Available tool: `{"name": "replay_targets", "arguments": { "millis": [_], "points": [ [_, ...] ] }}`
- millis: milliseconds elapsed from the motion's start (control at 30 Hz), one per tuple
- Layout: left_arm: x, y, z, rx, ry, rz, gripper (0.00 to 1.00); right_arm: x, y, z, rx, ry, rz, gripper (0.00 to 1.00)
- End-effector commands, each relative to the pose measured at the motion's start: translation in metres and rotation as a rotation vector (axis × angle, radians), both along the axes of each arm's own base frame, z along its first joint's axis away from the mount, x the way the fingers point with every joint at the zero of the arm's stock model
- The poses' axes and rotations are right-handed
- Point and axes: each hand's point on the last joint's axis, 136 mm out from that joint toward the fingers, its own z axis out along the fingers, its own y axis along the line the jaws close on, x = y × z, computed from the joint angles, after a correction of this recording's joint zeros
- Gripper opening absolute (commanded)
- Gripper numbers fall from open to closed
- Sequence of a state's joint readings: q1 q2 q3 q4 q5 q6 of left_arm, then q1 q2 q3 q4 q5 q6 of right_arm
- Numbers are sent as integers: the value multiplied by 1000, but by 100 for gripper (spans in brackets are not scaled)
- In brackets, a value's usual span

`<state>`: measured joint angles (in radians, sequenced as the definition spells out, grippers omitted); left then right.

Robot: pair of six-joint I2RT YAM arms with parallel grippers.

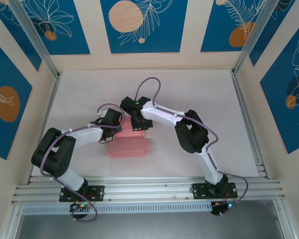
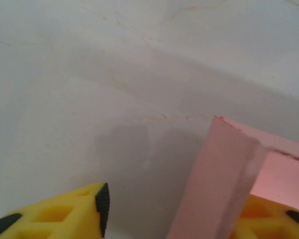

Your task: Fold the paper box

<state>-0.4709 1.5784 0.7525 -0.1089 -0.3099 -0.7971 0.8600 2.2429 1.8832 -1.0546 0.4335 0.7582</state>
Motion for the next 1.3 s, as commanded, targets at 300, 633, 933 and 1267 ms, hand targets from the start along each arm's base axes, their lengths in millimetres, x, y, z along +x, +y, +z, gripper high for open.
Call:
{"name": "replay_targets", "arguments": {
  "millis": [300,633,933,1267],
  "points": [
    [-18,37,74,-135,-151,61,98,-20,-50,-34,-261,169,157,2],
    [-20,75,92,-135,-208,144,99,-8,-70,-61,-453,188,303,4],
    [-14,75,92,-157,-222,139,99,-6,-69,-89,-535,205,385,4],
    [-9,68,86,-175,-207,106,99,13,-40,-61,-420,109,474,39]
  ]
}}
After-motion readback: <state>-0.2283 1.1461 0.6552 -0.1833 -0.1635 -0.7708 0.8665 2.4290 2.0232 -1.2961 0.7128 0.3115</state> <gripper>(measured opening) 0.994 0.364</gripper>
